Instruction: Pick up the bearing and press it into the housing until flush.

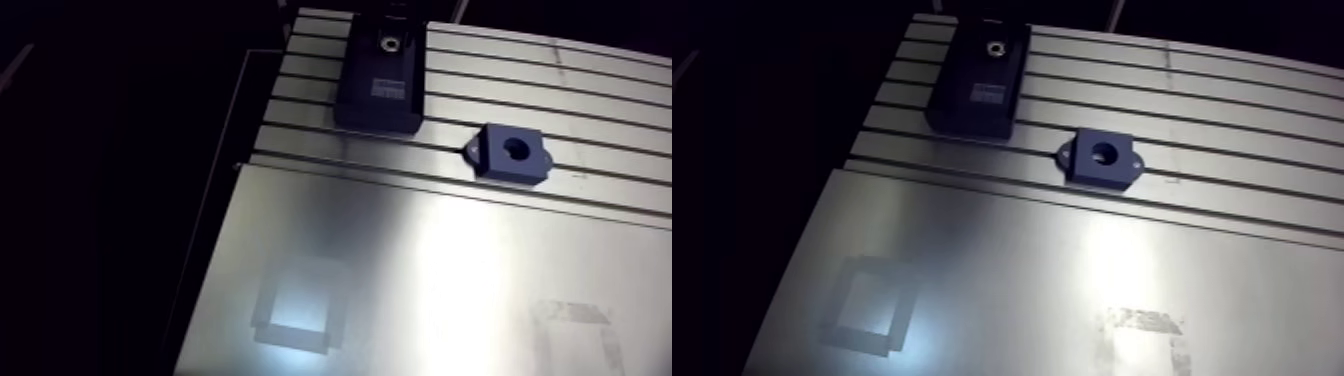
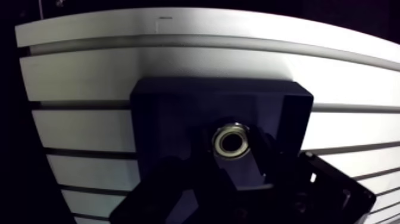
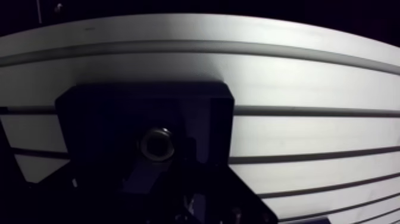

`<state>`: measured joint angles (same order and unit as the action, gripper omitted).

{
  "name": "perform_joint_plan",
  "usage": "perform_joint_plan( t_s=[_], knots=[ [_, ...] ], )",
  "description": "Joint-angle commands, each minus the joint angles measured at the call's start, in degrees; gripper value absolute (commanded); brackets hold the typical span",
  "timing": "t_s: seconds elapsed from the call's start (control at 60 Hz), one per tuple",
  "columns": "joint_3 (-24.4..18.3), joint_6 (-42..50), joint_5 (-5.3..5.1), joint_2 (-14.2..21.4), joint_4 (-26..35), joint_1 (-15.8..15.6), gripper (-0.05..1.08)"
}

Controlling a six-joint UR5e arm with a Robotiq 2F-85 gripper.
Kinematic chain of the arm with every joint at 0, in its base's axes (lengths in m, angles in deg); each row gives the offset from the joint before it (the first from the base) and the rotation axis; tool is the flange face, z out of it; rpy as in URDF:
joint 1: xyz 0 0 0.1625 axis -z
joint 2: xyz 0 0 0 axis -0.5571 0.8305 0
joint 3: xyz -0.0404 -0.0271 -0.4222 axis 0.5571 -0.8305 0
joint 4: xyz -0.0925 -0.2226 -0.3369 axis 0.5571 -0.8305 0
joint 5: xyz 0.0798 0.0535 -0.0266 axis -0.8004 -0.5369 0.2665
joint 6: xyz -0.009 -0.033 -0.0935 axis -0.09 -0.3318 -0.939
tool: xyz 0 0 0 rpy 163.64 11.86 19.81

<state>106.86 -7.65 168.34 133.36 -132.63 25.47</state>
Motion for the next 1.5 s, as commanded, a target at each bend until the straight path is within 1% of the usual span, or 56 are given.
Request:
perform_joint_plan(
  t_s=[0.017,0.217,0.4,0.6,0.733,1.083,1.117,1.267,1.4,1.433,1.5],
  knots=[
    [-0.15,0.00,0.08,-0.07,0.01,-0.05,0.53],
    [-0.24,-0.09,0.08,-0.07,0.00,0.03,0.54],
    [-0.33,-0.09,0.08,0.02,0.00,0.03,0.57],
    [-0.50,-0.09,-0.17,0.20,0.16,-0.04,0.57],
    [-0.49,-0.09,-0.27,0.95,0.42,-0.30,0.59],
    [0.10,-1.66,-0.27,6.43,2.85,-0.58,0.61],
    [0.20,-1.67,-0.27,7.65,3.45,-0.58,0.62],
    [0.45,-2.84,-0.35,10.10,4.78,-0.58,0.63],
    [1.63,-3.16,-0.27,12.91,5.33,-0.58,0.65],
    [2.57,-3.48,-0.20,14.40,5.69,-0.35,0.65],
    [3.46,-4.23,-0.10,15.65,5.71,-0.07,0.65]
  ],
)
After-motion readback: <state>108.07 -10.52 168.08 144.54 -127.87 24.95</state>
